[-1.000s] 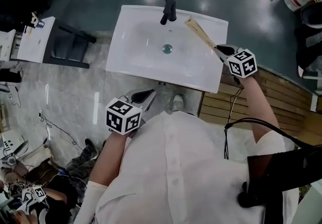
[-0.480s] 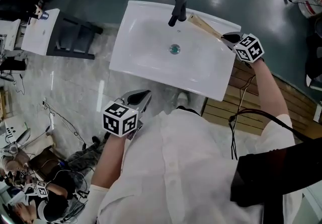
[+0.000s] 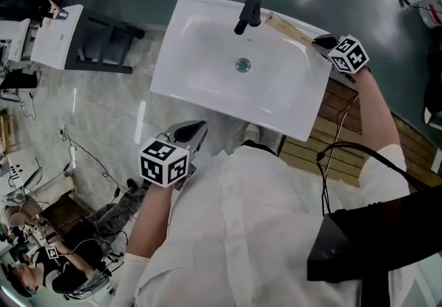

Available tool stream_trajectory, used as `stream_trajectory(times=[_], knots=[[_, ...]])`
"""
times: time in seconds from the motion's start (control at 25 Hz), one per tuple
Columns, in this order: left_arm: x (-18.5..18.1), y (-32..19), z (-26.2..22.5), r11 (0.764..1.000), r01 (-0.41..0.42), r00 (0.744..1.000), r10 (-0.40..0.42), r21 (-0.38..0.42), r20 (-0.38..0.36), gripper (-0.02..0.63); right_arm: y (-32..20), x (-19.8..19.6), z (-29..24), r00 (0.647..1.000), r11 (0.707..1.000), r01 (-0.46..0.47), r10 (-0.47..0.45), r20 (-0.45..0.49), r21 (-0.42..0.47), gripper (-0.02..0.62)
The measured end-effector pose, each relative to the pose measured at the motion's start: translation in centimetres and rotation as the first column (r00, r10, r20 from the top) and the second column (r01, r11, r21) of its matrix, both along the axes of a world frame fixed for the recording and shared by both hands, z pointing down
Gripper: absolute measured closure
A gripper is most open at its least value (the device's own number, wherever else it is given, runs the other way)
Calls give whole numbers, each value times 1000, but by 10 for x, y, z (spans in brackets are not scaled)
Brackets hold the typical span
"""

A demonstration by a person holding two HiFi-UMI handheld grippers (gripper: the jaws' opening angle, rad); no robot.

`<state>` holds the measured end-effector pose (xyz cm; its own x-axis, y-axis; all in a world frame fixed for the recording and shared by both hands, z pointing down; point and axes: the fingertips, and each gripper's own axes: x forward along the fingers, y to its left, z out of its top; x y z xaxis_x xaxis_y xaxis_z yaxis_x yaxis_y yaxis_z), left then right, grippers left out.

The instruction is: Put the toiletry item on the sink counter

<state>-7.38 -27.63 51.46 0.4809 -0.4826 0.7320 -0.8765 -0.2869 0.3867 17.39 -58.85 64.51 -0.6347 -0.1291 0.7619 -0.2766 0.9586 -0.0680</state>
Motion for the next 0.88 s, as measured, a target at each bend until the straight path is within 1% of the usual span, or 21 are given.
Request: stream_trajectory(times=[0.24, 0.32, 0.4, 0.56, 0.76, 0.88], knots=[[1, 0, -4, 1000, 4, 1000, -4, -5, 9, 600, -5, 2, 4, 1000, 1000, 11, -11, -19, 2, 565], [1, -1, -6, 1000, 2, 1000, -2, -7, 11, 600, -7, 2, 3, 1000, 1000, -2, 2, -22, 7, 545], [2, -1, -7, 1000, -1, 1000, 1, -9, 12, 600, -9, 4, 3, 1000, 1000, -18, 18, -25, 18, 509], [5, 0, -4, 1000, -16, 1000, 16, -14, 15, 600, -9, 7, 1, 999, 998, -44, 45, -24, 50, 485], [6, 2, 0, 999, -38, 999, 39, -12, 16, 600, -6, 13, -8, 995, 991, -103, 103, 8, 90, 466], [7, 3, 0, 998, -56, 998, 56, 1, 16, 600, -5, 18, -20, 987, 982, -160, 157, 32, 103, 466]])
